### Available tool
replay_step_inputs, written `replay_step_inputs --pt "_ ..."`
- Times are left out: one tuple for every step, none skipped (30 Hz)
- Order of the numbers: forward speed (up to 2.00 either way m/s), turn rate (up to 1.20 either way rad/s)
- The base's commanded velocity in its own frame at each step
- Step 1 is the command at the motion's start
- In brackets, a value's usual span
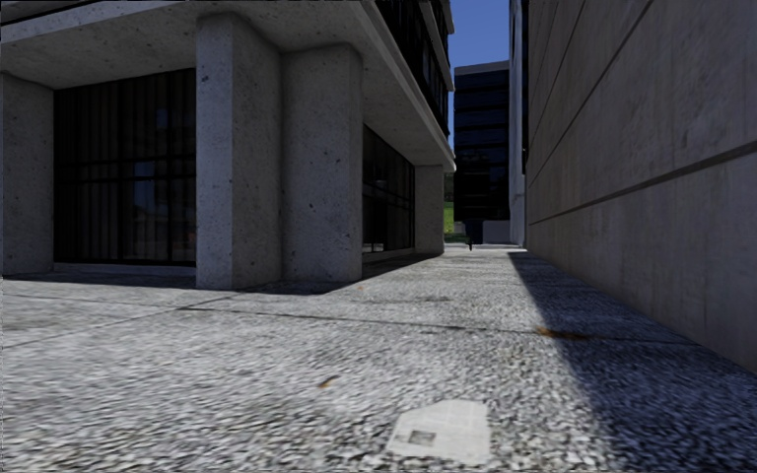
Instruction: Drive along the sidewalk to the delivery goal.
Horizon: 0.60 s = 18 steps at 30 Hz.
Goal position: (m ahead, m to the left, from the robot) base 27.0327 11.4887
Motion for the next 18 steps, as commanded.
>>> replay_step_inputs --pt "2.00 -0.87" --pt "2.00 -0.87" --pt "2.00 -0.87" --pt "2.00 -0.87" --pt "2.00 -0.87" --pt "2.00 -0.85" --pt "2.00 0.00" --pt "2.00 0.00" --pt "2.00 0.00" --pt "2.00 0.00" --pt "2.00 0.00" --pt "2.00 0.00" --pt "2.00 0.00" --pt "2.00 0.00" --pt "2.00 0.00" --pt "2.00 0.00" --pt "2.00 0.00" --pt "2.00 0.00"
